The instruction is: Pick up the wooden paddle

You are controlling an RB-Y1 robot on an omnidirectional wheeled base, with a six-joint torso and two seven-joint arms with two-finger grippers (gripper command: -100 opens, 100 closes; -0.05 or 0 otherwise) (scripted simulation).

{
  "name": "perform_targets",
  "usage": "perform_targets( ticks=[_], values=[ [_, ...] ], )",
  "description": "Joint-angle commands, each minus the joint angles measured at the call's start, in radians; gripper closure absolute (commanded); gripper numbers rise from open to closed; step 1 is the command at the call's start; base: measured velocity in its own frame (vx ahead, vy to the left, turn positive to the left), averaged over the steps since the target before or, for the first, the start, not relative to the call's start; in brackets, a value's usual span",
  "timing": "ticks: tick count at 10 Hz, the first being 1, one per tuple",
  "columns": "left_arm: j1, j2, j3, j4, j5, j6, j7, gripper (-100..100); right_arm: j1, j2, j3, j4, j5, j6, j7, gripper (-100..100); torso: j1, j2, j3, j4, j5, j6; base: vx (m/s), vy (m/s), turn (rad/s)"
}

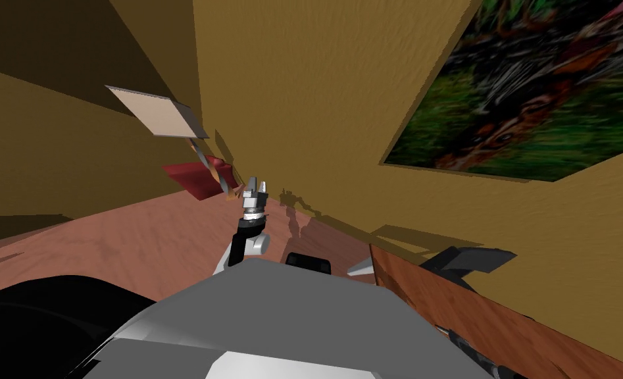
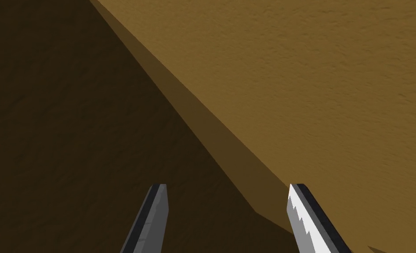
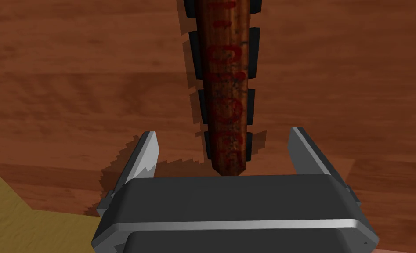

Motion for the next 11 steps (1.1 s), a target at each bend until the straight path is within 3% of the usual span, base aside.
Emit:
perform_targets(
  ticks=[1,2,3,4,6,7,8,11],
  values=[
    [0.0,0.0,0.0,0.0,0.0,0.0,0.0,0,0.001,0.003,-0.003,0.037,0.005,-0.004,0.013,-100,0.0,0.0,0.0,0.0,0.0,0.0,0.026,-0.056,0.1],
    [0.0,0.0,0.0,0.0,0.0,0.0,0.0,0,-0.003,0.002,-0.002,0.028,0.004,-0.002,0.005,-100,0.0,0.0,0.0,0.0,0.0,0.0,0.009,-0.022,0.014],
    [0.0,0.0,0.0,0.0,0.0,0.0,0.0,0,-0.004,0.002,-0.002,0.033,0.004,-0.003,0.009,0,0.002,0.001,0.0,0.0,0.0,0.0,0.002,-0.005,-0.001],
    [0.0,0.0,0.0,0.0,0.0,0.0,0.0,0,-0.01,0.029,0.014,0.041,0.004,0.027,0.012,-100,0.004,0.001,0.001,0.0,0.001,0.0,-0.008,-0.037,0.061],
    [0.0,0.0,0.0,0.0,0.0,0.0,0.0,0,-0.016,0.056,0.029,0.049,0.004,0.058,0.016,-100,0.001,0.002,0.001,0.0,0.0,0.0,-0.007,-0.058,0.05],
    [0.0,0.0,0.0,0.0,0.0,0.0,0.0,0,-0.01,0.046,0.022,0.044,0.003,0.045,0.018,-100,0.001,0.002,0.001,0.0,0.0,0.0,0.0,-0.024,0.01],
    [0.0,0.0,0.0,0.0,0.0,0.0,0.0,0,-0.008,0.048,0.023,0.041,0.003,0.049,0.015,100,0.002,0.002,0.001,0.0,0.0,0.0,0.0,0.0,0.0],
    [0.0,0.0,0.0,0.0,0.0,0.0,0.0,0,-0.008,0.047,0.023,0.042,0.003,0.049,0.016,100,0.002,0.0,0.0,0.0,-0.001,0.0,0.0,0.0,0.0]
  ],
)
